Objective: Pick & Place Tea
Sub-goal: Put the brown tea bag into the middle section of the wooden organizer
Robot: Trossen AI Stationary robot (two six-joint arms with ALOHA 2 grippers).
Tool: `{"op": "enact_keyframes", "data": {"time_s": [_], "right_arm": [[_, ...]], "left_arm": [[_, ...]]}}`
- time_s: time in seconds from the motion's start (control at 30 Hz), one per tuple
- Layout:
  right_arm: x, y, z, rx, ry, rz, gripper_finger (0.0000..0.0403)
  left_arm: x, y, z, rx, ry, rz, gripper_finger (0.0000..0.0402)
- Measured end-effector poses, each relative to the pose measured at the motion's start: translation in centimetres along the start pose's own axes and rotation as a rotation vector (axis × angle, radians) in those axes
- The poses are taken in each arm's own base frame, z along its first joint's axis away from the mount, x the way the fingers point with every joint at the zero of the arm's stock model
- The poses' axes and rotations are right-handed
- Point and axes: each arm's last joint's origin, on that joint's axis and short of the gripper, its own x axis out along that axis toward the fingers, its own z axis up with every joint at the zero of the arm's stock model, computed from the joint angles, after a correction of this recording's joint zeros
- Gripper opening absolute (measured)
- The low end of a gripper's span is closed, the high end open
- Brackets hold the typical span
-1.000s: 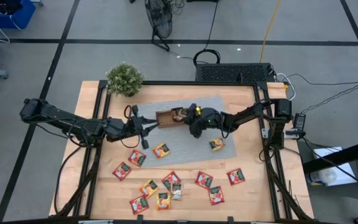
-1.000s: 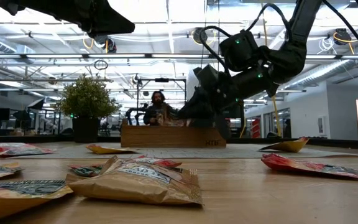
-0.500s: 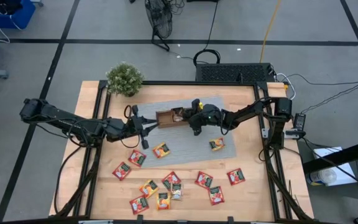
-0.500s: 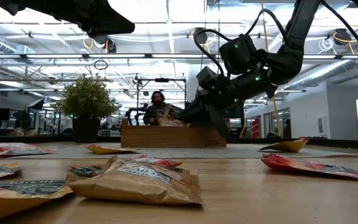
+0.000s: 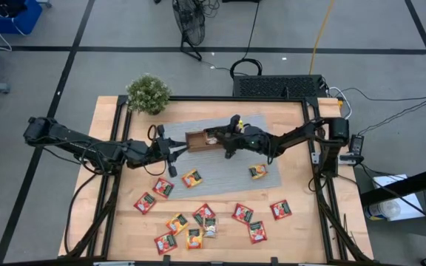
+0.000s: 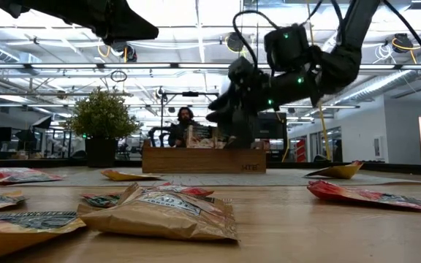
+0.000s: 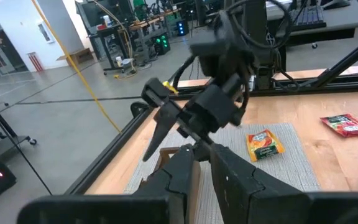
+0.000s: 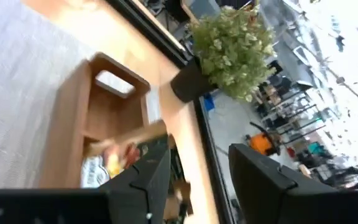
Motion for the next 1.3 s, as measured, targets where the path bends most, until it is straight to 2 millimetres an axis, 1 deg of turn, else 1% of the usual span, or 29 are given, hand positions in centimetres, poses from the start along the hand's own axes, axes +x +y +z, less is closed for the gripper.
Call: {"op": "enact_keyframes", "data": {"time_s": [0.1,0.2,0.23,0.3,0.33,0.4,0.43,0.53,0.73,0.8,0.9,1.13,1.3], "right_arm": [[0.4,-0.6,1.4,0.064,0.044,0.067,0.0145],[1.7,-1.5,3.0,0.134,0.162,0.19,0.0129],[2.0,-1.8,3.5,0.141,0.201,0.255,0.012],[2.9,-2.6,4.8,0.147,0.234,0.383,0.0093],[3.4,-3.0,5.5,0.154,0.23,0.431,0.0071],[4.0,-3.4,6.5,0.146,0.239,0.492,0.0023],[4.1,-3.4,6.7,0.134,0.242,0.513,0.0013],[4.7,-3.1,6.5,0.132,0.25,0.523,0.0003],[5.5,-1.2,4.8,0.141,0.323,0.563,0.0],[5.9,-0.8,4.4,0.127,0.338,0.546,0.0],[5.9,-0.8,4.1,0.107,0.382,0.516,0.0],[5.9,-0.9,3.8,0.075,0.427,0.471,0.0],[5.6,-0.7,3.5,0.066,0.463,0.501,0.0]], "left_arm": [[0.0,0.0,0.0,-0.001,0.004,0.0,0.0062],[0.0,0.0,-0.1,0.001,0.007,-0.001,0.0063],[0.0,0.0,-0.1,0.003,0.009,-0.001,0.0062],[0.0,0.0,-0.1,0.009,0.013,-0.001,0.0062],[0.0,0.0,-0.2,0.01,0.015,0.0,0.0063],[0.0,0.0,-0.2,0.012,0.018,0.0,0.0062],[0.0,0.0,-0.2,0.016,0.021,0.0,0.0063],[0.0,0.0,-0.3,0.024,0.033,-0.002,0.0063],[0.0,0.0,-0.6,0.036,0.053,-0.004,0.0062],[0.0,0.0,-0.6,0.036,0.057,-0.005,0.0062],[0.0,0.0,-0.6,0.035,0.059,-0.005,0.0062],[0.0,-0.1,-0.7,0.035,0.065,-0.006,0.0062],[0.0,-0.1,-0.7,0.033,0.065,-0.006,0.0062]]}}
